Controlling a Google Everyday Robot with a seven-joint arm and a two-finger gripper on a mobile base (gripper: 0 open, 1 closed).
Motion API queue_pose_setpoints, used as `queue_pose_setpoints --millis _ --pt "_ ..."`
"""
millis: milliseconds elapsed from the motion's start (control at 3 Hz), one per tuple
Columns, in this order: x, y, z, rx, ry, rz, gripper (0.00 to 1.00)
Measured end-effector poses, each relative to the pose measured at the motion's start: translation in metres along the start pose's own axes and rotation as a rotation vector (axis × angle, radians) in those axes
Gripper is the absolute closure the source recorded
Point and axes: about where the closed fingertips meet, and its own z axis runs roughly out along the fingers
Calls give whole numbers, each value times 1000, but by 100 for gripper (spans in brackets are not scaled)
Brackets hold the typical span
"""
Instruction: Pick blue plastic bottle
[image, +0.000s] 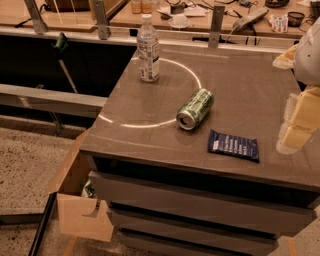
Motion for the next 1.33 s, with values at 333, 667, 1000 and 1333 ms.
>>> queue_pose_setpoints --millis 333,667,1000,1333 --pt "0 0 0 0 0 0 0" --pt "-4 -7 2 2 -72 22 0" --pt "-20 -41 10 20 -300 62 0" --pt "-49 -85 23 50 -520 109 0"
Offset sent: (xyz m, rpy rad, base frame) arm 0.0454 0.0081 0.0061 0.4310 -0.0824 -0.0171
